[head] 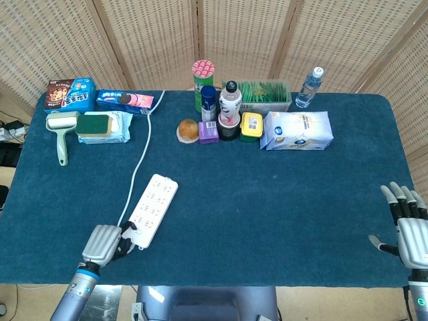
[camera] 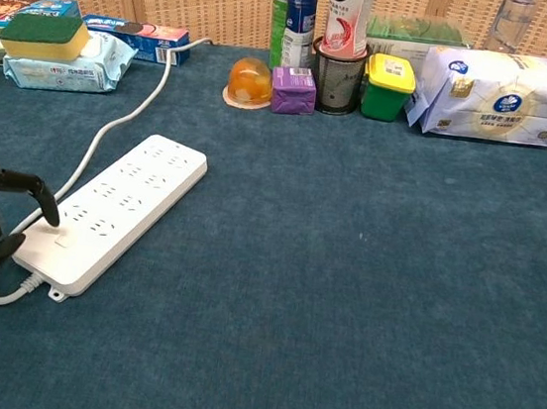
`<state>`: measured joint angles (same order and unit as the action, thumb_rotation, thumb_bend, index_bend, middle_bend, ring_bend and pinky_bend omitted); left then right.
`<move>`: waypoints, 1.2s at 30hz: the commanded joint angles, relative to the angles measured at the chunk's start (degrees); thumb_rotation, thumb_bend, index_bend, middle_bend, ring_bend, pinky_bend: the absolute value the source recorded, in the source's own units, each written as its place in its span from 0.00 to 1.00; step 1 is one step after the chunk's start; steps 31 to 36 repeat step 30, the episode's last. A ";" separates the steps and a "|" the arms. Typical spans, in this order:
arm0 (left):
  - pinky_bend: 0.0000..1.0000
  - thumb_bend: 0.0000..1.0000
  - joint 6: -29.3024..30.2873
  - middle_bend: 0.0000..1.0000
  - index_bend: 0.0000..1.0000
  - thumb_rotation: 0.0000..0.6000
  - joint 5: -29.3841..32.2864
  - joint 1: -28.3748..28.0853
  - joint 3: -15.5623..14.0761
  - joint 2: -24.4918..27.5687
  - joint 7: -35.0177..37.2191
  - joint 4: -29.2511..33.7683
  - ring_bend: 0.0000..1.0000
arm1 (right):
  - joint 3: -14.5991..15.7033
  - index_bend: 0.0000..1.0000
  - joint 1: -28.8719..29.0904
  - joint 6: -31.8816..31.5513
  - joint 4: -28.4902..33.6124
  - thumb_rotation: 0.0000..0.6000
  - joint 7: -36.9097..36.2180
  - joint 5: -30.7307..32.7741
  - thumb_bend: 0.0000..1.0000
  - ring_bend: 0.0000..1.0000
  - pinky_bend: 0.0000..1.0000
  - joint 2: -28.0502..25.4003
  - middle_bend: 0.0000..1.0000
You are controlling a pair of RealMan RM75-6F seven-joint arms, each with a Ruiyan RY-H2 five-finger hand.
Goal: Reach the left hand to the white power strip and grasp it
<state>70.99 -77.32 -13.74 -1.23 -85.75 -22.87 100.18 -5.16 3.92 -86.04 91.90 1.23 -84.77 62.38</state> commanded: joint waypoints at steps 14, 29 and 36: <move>0.64 0.38 12.57 0.71 0.13 1.00 -11.13 4.95 -0.16 15.42 16.86 3.72 0.60 | 0.27 0.04 0.02 0.07 0.34 1.00 0.88 -0.29 0.00 0.01 0.00 0.26 0.03; 0.14 0.15 12.41 0.00 0.00 1.00 -8.24 7.75 -0.91 19.65 22.11 -1.69 0.00 | 0.58 0.04 0.09 0.17 0.35 1.00 2.29 -0.61 0.00 0.01 0.00 0.76 0.03; 0.14 0.15 12.12 0.00 0.00 1.00 -8.31 7.66 -0.94 19.73 22.28 -1.89 0.00 | 0.57 0.04 0.10 0.17 0.35 1.00 2.32 -0.62 0.00 0.01 0.00 0.77 0.03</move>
